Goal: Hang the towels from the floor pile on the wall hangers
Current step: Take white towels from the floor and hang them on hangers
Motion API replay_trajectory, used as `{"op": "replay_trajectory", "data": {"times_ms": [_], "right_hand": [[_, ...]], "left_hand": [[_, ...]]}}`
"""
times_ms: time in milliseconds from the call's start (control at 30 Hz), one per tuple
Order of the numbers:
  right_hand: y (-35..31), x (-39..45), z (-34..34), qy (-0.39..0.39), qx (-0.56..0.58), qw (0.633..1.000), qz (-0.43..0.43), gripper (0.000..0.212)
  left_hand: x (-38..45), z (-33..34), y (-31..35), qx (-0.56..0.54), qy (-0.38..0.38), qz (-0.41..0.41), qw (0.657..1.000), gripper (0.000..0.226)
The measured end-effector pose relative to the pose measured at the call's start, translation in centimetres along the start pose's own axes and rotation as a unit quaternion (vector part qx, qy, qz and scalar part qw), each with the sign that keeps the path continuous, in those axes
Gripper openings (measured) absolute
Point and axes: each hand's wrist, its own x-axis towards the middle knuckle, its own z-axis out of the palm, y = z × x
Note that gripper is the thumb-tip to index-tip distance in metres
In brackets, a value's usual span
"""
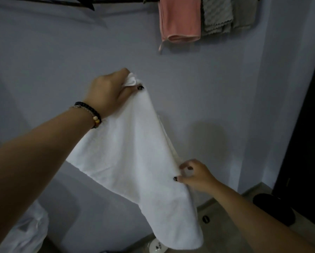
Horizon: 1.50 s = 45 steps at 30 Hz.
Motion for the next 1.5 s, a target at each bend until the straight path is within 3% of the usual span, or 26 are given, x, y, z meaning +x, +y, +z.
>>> {"op": "replay_trajectory", "data": {"times_ms": [67, 133, 233, 333, 433, 600, 767, 933, 1100, 1233, 1400, 1500], "right_hand": [[-4.6, 0.2, -1.3, 0.034, 0.061, 0.996, -0.062, 0.057], [-9.3, 0.0, -2.3, 0.051, 0.115, 0.983, -0.136, 0.056], [-14.2, -0.5, -3.0, 0.065, 0.176, 0.956, -0.224, 0.04], [-16.4, -0.8, -2.7, 0.063, 0.232, 0.936, -0.259, 0.025], [-17.6, -1.1, -2.0, 0.041, 0.25, 0.926, -0.28, 0.014], [-18.7, -2.3, -1.2, 0.016, 0.288, 0.915, -0.282, 0.008], [-18.3, -3.7, -0.6, 0.034, 0.29, 0.916, -0.276, 0.013], [-17.0, -4.4, 0.5, 0.087, 0.312, 0.924, -0.202, 0.016], [-15.8, -4.8, 1.8, 0.085, 0.284, 0.94, -0.17, 0.009], [-14.9, -4.8, 2.2, 0.117, 0.278, 0.942, -0.148, 0.013], [-12.9, -4.5, 1.5, 0.15, 0.241, 0.951, -0.123, 0.012], [-11.3, -4.5, 0.9, 0.183, 0.223, 0.951, -0.114, 0.012]], "left_hand": [[-1.2, 0.2, 0.3, -0.012, -0.024, 0.009, 1.0, 0.046], [-2.4, 0.4, 0.6, -0.033, -0.049, 0.01, 0.998, 0.046], [-4.4, 0.5, 1.3, -0.084, -0.073, -0.021, 0.994, 0.048], [-6.2, 0.1, 2.0, -0.149, -0.069, -0.094, 0.982, 0.05], [-8.3, -0.3, 2.7, -0.234, -0.039, -0.155, 0.959, 0.033], [-10.8, -0.2, 3.3, -0.306, 0.04, -0.179, 0.934, 0.039], [-12.4, -1.8, 4.5, -0.317, 0.062, -0.194, 0.926, 0.027], [-17.0, -2.3, 4.2, -0.318, -0.011, -0.181, 0.93, 0.026], [-21.0, -1.5, 3.3, -0.309, -0.081, -0.177, 0.931, 0.026], [-24.2, -0.5, 3.4, -0.336, -0.133, -0.187, 0.913, 0.02], [-27.5, 1.0, 3.9, -0.318, -0.231, -0.214, 0.894, 0.036], [-28.7, 2.2, 4.3, -0.22, -0.272, -0.195, 0.916, 0.05]]}}
